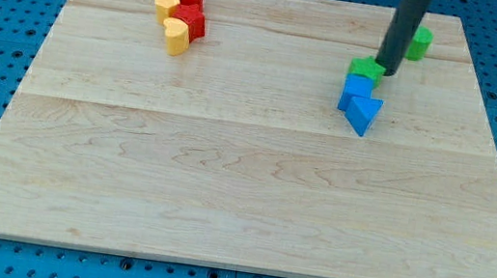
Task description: Move the green circle below the green star
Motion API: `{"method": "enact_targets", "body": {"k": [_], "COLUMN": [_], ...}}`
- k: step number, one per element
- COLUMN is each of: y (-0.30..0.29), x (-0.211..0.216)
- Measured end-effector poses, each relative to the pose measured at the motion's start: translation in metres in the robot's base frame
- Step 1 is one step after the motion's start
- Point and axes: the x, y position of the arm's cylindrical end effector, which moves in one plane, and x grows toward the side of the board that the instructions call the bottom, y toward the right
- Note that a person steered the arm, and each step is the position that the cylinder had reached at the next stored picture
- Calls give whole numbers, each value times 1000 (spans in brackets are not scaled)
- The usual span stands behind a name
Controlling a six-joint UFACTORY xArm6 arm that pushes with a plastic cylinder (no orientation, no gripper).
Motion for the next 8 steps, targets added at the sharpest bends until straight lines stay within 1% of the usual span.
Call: {"method": "enact_targets", "body": {"k": [1, 2, 3, 4, 5, 6, 7, 8], "y": [95, 168, 113, 66, 40, 47, 48, -4], "x": [-21, -64, -91, -57, -6, -17, -50, -42]}}
